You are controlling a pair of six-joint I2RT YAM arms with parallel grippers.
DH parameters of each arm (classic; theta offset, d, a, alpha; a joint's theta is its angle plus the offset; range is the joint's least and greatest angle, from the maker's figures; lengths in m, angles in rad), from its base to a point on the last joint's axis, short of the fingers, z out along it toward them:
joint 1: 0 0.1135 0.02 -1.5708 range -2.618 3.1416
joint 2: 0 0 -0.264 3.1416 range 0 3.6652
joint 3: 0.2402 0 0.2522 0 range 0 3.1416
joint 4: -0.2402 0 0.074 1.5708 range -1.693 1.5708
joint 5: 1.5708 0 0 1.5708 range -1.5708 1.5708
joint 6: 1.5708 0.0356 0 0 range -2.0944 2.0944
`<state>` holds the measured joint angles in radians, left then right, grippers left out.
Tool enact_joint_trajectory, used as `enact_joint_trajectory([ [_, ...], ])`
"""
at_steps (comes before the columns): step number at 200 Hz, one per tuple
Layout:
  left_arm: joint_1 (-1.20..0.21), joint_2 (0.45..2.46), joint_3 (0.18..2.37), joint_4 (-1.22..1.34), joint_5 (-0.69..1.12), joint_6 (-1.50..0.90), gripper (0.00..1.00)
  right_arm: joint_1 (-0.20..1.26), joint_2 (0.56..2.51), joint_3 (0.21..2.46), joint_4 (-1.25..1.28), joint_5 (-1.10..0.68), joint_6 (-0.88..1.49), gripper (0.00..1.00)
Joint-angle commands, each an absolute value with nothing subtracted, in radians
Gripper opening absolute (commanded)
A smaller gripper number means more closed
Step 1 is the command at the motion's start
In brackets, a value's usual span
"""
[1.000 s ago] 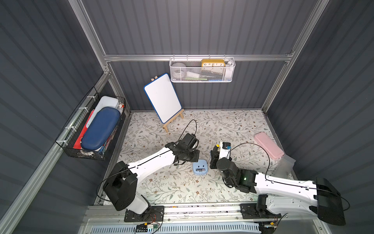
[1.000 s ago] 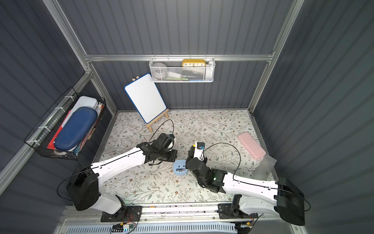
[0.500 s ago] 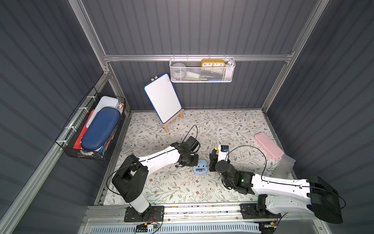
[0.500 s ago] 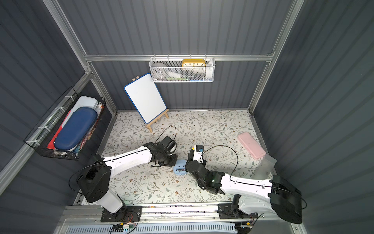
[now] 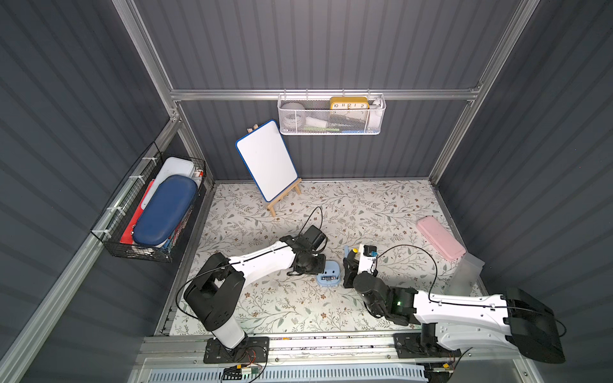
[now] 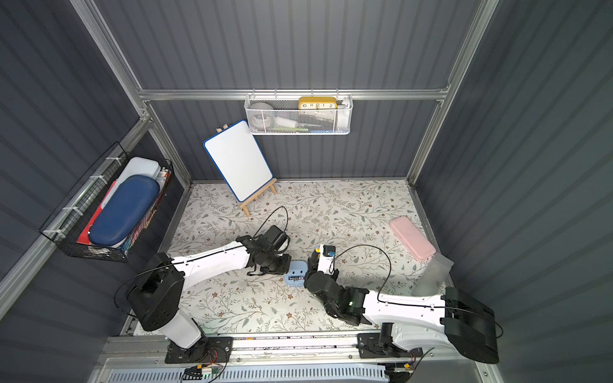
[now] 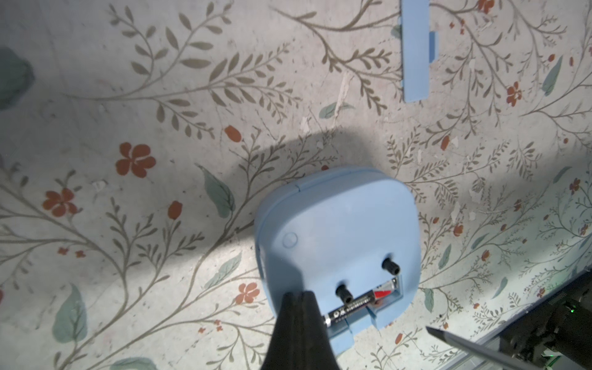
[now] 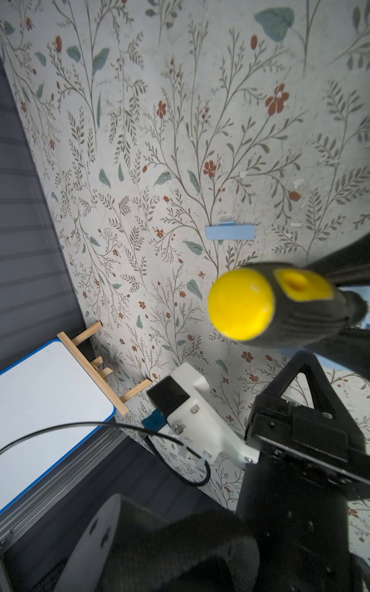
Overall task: Remove the battery from the alarm
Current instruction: Release the battery from the alarm.
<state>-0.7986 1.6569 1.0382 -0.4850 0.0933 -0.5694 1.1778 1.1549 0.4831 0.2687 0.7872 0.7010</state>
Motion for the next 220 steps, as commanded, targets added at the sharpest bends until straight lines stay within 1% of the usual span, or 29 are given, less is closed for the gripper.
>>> enact_joint_trajectory([
  [1,-0.802,1.665,1.005,-0.462,0.12,-0.597,0.0,1.19,1.165,0.497,0.296,0.861,0.689,0.0],
  [70,-0.801,1.652,0.946,-0.445,0.12,-0.651,0.0,1.189,1.191,0.495,0.293,0.873,0.67,0.0],
  [134,-0.802,1.62,0.891,-0.443,0.109,-0.694,0.0,1.187,1.258,0.476,0.393,0.862,0.64,0.0],
  [193,-0.801,1.632,0.899,-0.443,0.1,-0.698,0.0,1.188,1.246,0.496,0.296,0.838,0.667,0.0],
  [220,-0.802,1.632,0.891,-0.44,0.094,-0.703,0.0,1.191,1.274,0.499,0.295,0.823,0.677,0.0],
])
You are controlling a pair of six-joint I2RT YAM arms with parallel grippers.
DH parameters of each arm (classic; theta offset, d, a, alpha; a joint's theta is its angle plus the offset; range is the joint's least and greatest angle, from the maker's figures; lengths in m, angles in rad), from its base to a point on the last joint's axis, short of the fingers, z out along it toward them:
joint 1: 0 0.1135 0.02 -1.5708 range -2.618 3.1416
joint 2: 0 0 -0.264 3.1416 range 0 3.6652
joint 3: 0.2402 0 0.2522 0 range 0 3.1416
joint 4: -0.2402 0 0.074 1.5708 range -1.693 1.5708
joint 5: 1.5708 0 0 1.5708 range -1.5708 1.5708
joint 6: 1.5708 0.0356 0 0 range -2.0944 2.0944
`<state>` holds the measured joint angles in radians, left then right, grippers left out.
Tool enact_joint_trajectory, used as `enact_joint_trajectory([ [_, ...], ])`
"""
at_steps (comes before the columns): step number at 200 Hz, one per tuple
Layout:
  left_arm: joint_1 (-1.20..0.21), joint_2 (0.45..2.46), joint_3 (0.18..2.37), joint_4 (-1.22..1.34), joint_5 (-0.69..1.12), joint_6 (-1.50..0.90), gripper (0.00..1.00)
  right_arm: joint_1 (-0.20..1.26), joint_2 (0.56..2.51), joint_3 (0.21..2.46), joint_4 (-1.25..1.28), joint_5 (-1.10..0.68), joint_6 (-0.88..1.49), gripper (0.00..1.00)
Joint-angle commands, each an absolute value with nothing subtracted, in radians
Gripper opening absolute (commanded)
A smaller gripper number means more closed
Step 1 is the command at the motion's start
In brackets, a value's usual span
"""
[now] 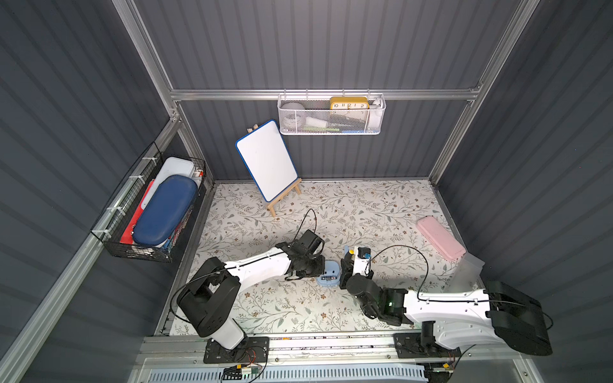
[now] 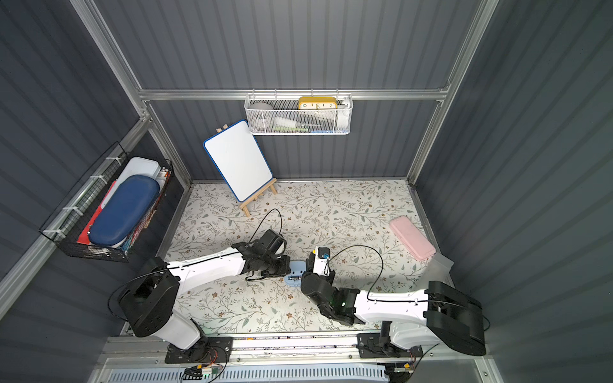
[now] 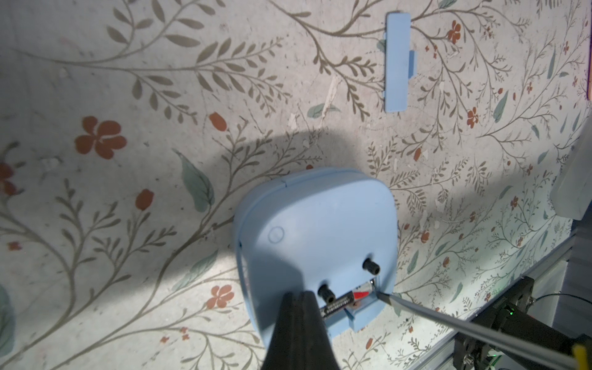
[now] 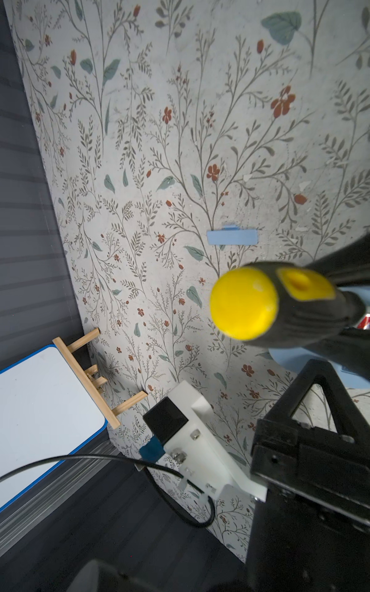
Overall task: Remove the battery from the alarm
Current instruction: Release the battery from the alarm.
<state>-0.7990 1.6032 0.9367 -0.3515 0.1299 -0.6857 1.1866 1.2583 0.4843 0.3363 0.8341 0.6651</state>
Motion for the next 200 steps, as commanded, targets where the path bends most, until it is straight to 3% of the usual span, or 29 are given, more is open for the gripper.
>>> enact_joint_trajectory([
  [1,-0.802,1.632,0.89,-0.44,0.094,-0.703,0.0,1.191,1.275,0.5,0.294,0.823,0.678,0.0],
  [130,-0.802,1.61,0.854,-0.42,0.09,-0.744,0.0,1.273,1.368,0.559,0.249,0.915,0.662,0.0],
  [200,-0.802,1.629,0.882,-0.411,0.113,-0.767,0.0,1.265,1.16,0.601,0.23,0.917,0.376,0.0],
])
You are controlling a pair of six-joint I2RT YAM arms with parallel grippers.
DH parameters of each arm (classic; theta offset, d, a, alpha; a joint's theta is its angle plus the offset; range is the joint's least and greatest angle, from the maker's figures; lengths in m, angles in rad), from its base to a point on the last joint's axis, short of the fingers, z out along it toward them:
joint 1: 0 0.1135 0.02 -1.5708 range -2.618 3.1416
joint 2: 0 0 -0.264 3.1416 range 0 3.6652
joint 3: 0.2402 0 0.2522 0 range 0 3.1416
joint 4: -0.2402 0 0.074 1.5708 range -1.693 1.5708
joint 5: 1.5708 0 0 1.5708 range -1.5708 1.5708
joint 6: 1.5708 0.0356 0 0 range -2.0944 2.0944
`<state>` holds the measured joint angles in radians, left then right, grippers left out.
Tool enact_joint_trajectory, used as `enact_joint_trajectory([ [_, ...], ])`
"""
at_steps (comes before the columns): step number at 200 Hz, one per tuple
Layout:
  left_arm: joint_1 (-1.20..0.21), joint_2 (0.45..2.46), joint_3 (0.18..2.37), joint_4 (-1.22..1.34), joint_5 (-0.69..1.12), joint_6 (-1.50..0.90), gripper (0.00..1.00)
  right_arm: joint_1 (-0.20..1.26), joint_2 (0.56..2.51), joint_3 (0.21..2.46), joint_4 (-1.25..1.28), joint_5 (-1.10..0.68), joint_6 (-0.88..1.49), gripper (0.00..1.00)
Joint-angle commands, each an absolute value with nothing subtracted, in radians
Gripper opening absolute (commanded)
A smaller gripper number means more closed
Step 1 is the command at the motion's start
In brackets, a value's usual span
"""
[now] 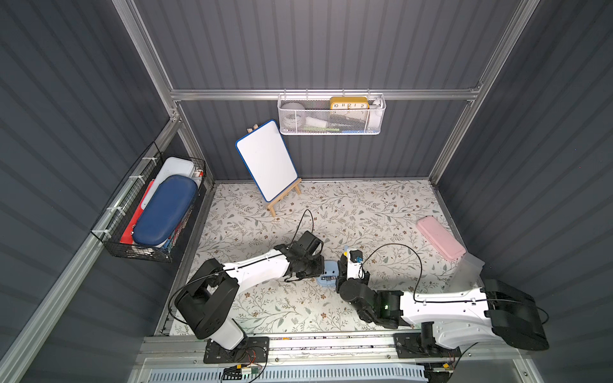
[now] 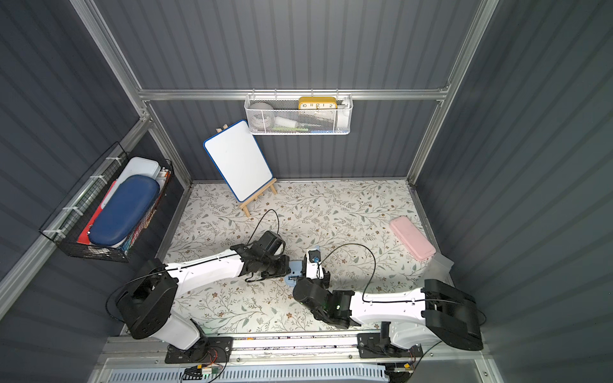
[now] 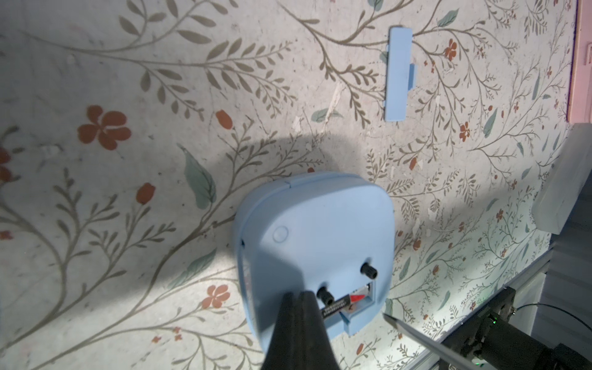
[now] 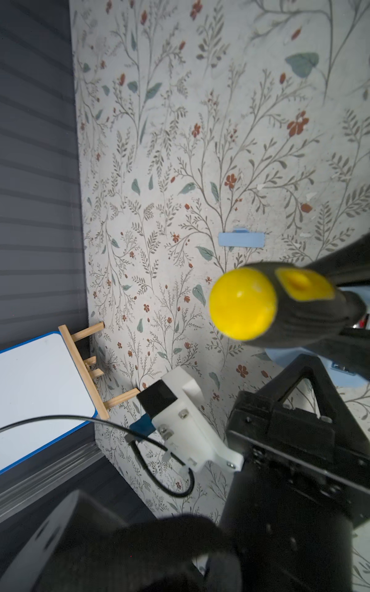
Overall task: Remove the battery from the alarm
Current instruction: Release the battery from the alarm.
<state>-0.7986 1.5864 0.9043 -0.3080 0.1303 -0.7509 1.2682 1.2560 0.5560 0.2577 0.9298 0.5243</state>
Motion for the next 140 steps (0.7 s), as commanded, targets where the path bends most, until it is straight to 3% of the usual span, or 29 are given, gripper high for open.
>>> enact_joint_trajectory([
  [1,-0.802,1.63,0.883,-0.412,0.114,-0.767,0.0,1.264,1.157,0.6,0.227,0.916,0.375,0.0],
  [51,-0.802,1.671,0.926,-0.405,0.132,-0.762,0.0,1.224,1.024,0.528,0.183,0.836,0.398,0.0],
  [140,-0.801,1.64,0.926,-0.423,0.156,-0.767,0.0,1.185,1.166,0.449,0.428,0.804,0.431,0.0],
])
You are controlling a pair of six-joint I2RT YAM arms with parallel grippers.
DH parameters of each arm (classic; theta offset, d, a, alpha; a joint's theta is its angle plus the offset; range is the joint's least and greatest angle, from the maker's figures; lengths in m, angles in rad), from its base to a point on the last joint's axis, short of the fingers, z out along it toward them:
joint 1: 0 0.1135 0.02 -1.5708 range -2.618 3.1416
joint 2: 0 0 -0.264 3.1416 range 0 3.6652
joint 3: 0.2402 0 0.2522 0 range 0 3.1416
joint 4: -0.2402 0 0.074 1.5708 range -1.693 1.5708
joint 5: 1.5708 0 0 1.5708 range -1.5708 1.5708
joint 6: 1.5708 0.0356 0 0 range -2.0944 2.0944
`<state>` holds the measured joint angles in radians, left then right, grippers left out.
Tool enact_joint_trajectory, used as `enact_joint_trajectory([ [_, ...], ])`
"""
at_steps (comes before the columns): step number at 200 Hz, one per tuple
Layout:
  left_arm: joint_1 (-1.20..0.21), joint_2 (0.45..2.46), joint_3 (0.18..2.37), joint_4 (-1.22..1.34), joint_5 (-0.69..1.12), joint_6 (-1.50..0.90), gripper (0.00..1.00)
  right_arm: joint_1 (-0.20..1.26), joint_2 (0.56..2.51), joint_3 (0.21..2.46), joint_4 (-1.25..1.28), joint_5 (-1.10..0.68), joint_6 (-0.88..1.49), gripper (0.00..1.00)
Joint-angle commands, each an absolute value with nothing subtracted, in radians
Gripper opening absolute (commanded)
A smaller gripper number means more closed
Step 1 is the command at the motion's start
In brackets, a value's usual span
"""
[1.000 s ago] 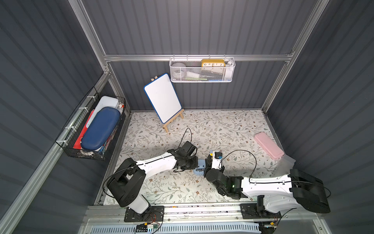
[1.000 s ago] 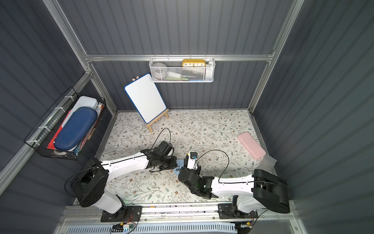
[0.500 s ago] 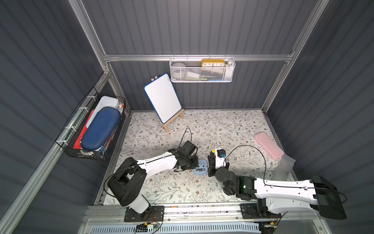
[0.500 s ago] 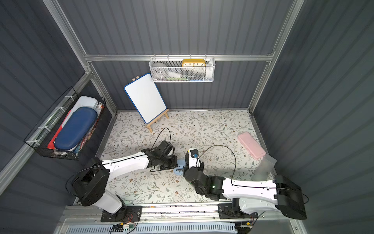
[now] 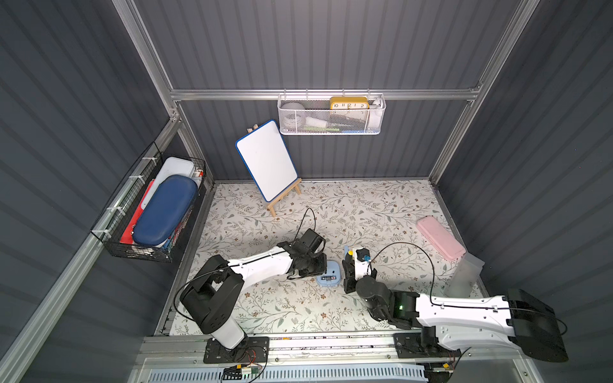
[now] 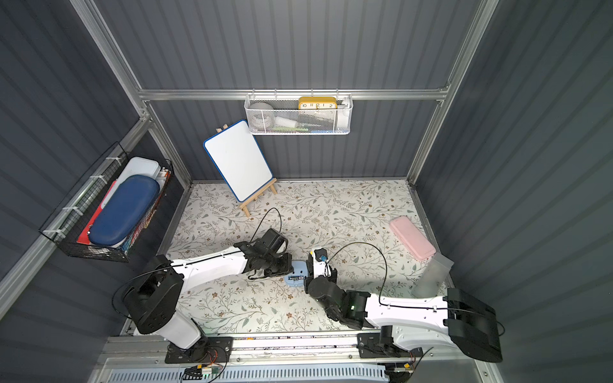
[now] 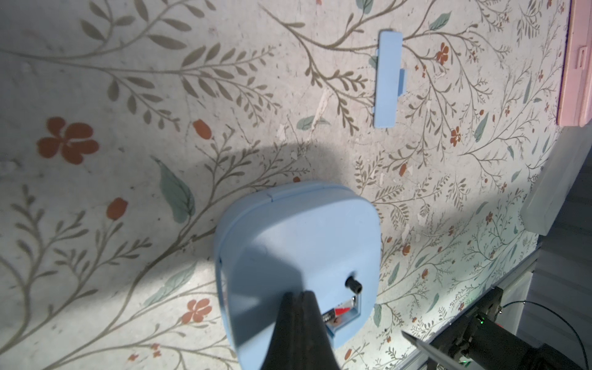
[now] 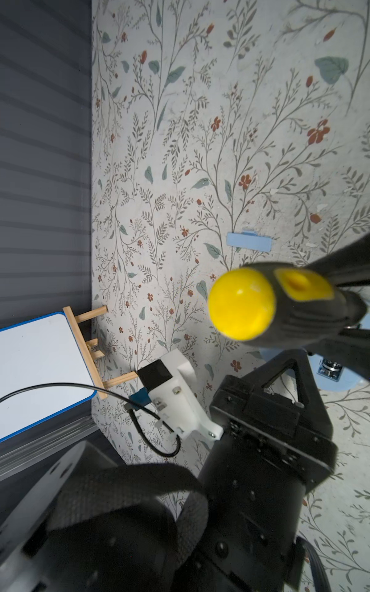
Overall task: Remove the battery from the alarm
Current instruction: Release the battery from the alarm.
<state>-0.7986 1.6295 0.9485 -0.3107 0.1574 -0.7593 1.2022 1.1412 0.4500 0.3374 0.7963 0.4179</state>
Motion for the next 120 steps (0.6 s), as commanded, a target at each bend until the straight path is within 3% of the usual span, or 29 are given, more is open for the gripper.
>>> enact_joint_trajectory([
  [1,-0.801,1.64,0.926,-0.423,0.156,-0.767,0.0,1.184,1.167,0.449,0.429,0.804,0.433,0.0],
  [120,-0.799,1.6,0.896,-0.408,0.15,-0.785,0.0,1.269,1.294,0.512,0.436,0.992,0.473,0.0],
])
